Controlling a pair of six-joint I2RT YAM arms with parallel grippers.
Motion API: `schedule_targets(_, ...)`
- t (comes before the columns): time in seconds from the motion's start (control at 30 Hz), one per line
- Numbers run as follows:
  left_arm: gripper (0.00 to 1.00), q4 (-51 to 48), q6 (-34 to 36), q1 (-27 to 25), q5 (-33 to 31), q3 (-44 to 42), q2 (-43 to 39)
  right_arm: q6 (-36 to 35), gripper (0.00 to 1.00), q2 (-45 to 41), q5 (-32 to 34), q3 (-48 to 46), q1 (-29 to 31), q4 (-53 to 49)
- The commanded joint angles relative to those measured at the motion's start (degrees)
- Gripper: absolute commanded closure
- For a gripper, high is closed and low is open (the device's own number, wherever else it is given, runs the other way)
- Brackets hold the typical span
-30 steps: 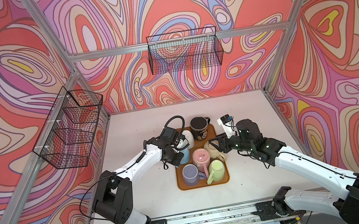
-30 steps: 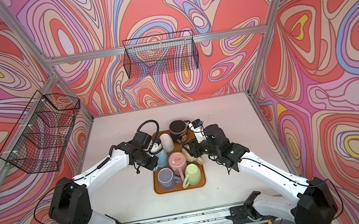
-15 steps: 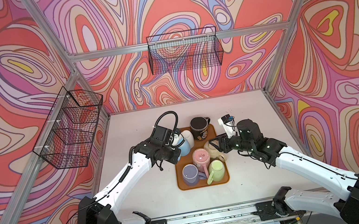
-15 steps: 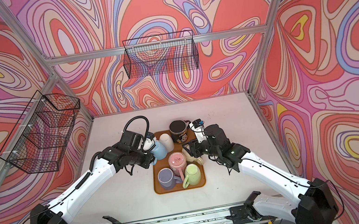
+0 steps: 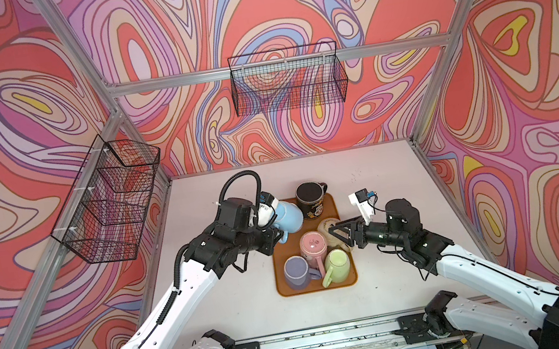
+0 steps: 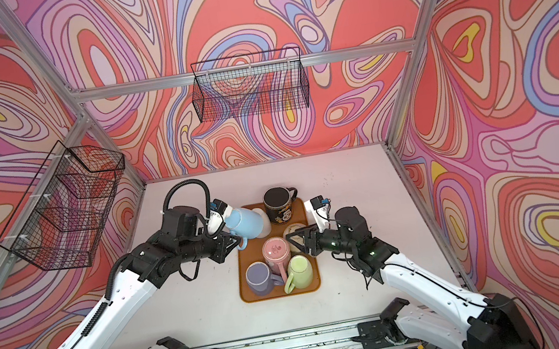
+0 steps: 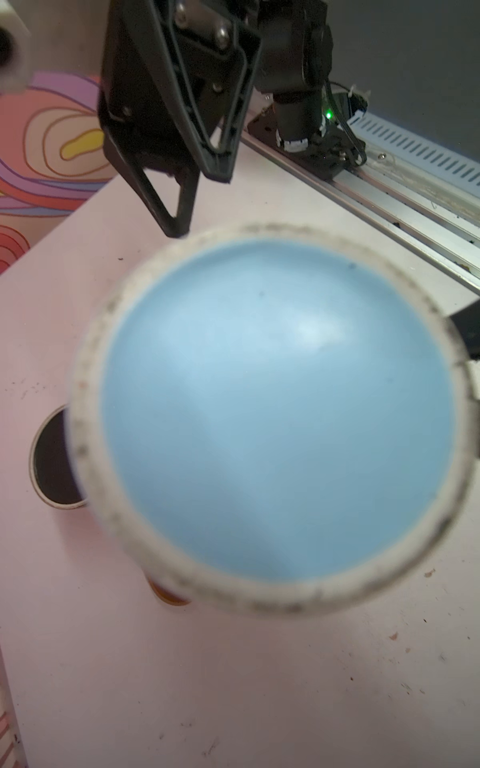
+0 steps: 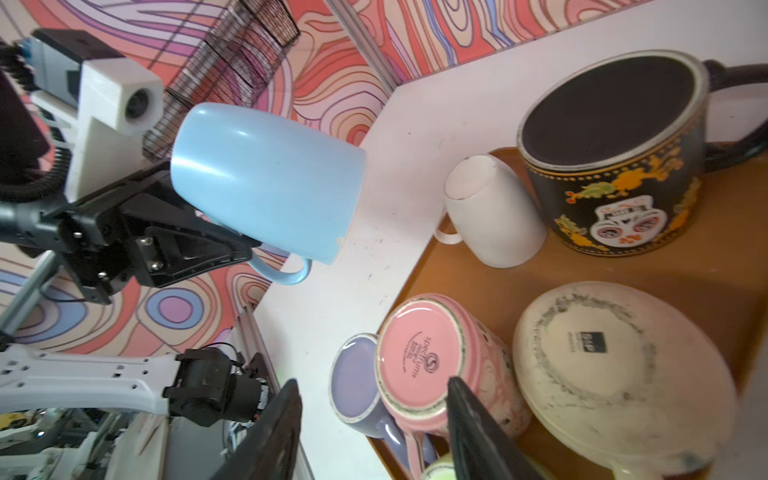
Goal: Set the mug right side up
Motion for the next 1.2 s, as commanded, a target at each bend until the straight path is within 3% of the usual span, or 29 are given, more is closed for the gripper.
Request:
schedule_targets(0.0, 1.0, 10.34, -3.86, -0.11, 6.3, 3.09, -2.17, 4.46, 0.42, -0.86, -6.6, -1.77, -0.3, 9.92)
schedule_targets(0.2, 1.0, 20.96, -10.22, -0.12, 11.55, 2.22, -1.9, 9.78, 0.39, -1.75, -9.77, -2.81, -0.67, 17.49)
schedule_targets(0.4, 1.0, 33.16, -16.41, -0.17, 15.74, 1.91, -0.42, 11.9, 0.3, -0.88, -10.53, -0.84, -0.83, 20.03)
schedule_targets(0.57, 1.0, 43.23, -21.21, -0.13, 19.09, 1.0, 0.57, 12.44, 0.29, 0.68, -13.16, 3.06, -1.9, 21.41)
schedule_targets(0.73, 1.0, 51.86, -25.28, -0.26, 21.4, 0.76, 2.41, 17.02, 0.29, 3.78, -16.42, 5.33, -2.79, 32.0)
schedule_targets(0.87, 1.0, 52.24, -25.43, -0.36, 21.14, 1.91, 3.69, 20.92, 0.29, 8.83, -17.98, 7.29, -3.31, 38.15)
schedule_targets(1.17, 1.0, 48.36, -23.83, -0.35, 18.49, 1.91, 5.53, 16.81, 0.29, 10.62, -14.05, 5.55, -3.57, 34.85)
